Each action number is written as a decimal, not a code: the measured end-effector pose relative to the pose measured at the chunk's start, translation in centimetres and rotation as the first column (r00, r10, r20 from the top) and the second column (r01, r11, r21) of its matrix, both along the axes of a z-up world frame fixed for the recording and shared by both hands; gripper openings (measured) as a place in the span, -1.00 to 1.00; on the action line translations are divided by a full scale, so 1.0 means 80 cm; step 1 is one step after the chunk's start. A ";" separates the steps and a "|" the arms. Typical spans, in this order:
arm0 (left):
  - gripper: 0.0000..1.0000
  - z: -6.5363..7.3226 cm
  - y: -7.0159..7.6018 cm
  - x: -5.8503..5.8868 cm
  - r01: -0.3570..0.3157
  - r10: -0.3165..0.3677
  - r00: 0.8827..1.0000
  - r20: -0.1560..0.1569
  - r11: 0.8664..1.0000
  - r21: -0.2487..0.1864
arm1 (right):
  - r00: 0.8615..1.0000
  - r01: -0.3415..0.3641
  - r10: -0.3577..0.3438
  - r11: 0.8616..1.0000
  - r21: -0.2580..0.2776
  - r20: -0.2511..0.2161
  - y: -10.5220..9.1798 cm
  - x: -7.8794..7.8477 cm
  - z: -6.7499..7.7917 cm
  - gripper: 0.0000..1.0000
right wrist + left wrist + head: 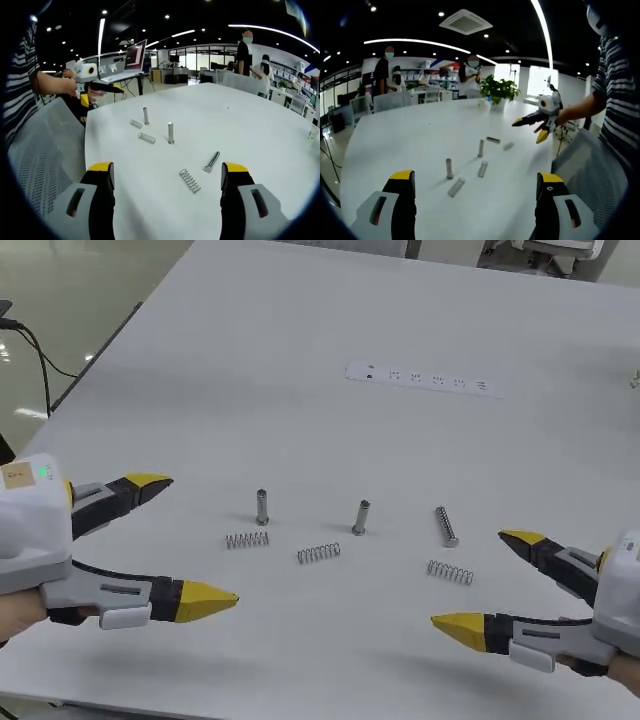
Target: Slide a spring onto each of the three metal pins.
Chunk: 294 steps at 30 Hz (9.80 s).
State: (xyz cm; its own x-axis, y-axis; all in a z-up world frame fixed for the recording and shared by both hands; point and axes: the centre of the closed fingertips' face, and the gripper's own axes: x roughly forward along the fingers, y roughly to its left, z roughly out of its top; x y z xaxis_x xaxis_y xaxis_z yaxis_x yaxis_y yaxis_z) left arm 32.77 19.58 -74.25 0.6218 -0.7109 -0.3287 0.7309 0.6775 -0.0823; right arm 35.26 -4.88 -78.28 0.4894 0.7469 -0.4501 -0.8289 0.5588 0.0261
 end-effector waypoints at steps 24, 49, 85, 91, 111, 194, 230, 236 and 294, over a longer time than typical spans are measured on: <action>0.96 -0.002 -0.003 0.000 0.006 -0.006 1.000 -0.005 1.000 0.000 | 1.000 -0.001 0.001 1.000 -0.004 -0.010 0.001 0.000 -0.005 0.75; 0.96 -0.005 0.003 0.000 -0.004 0.004 1.000 -0.013 1.000 -0.007 | 0.998 0.055 -0.054 0.998 0.015 -0.042 0.010 0.066 0.016 0.44; 0.96 -0.008 0.002 0.002 -0.004 0.003 1.000 -0.019 1.000 -0.007 | 0.865 0.300 -0.322 0.947 -0.118 -0.384 -0.005 0.148 -0.056 -0.50; 0.96 -0.010 0.003 0.002 -0.004 0.004 1.000 -0.023 1.000 -0.005 | 0.835 0.340 -0.364 0.931 -0.134 -0.413 -0.006 0.154 -0.066 -0.60; 0.96 -0.013 0.011 0.004 -0.022 0.022 0.999 -0.036 1.000 -0.005 | 0.812 0.351 -0.430 0.900 -0.257 -0.394 -0.008 0.160 -0.089 -0.86; 0.96 -0.004 0.005 0.002 -0.001 0.001 1.000 -0.011 1.000 -0.021 | 0.955 0.262 -0.269 0.962 -0.073 -0.122 -0.010 0.095 -0.035 -0.78; 0.95 -0.005 0.005 0.000 0.011 -0.012 1.000 -0.017 1.000 -0.019 | 0.991 -0.117 0.092 0.944 -0.309 -0.092 -0.006 0.044 -0.049 -0.70; 0.95 -0.006 0.004 -0.003 0.018 -0.019 1.000 -0.022 1.000 -0.013 | 0.981 -0.191 0.162 0.898 -0.397 -0.104 -0.013 0.042 -0.066 -0.72; 0.18 -0.001 -0.128 -0.003 0.379 -0.388 0.919 -0.069 0.919 -0.111 | 0.895 -0.424 0.438 0.783 -0.456 -0.080 0.051 -0.020 -0.011 -0.85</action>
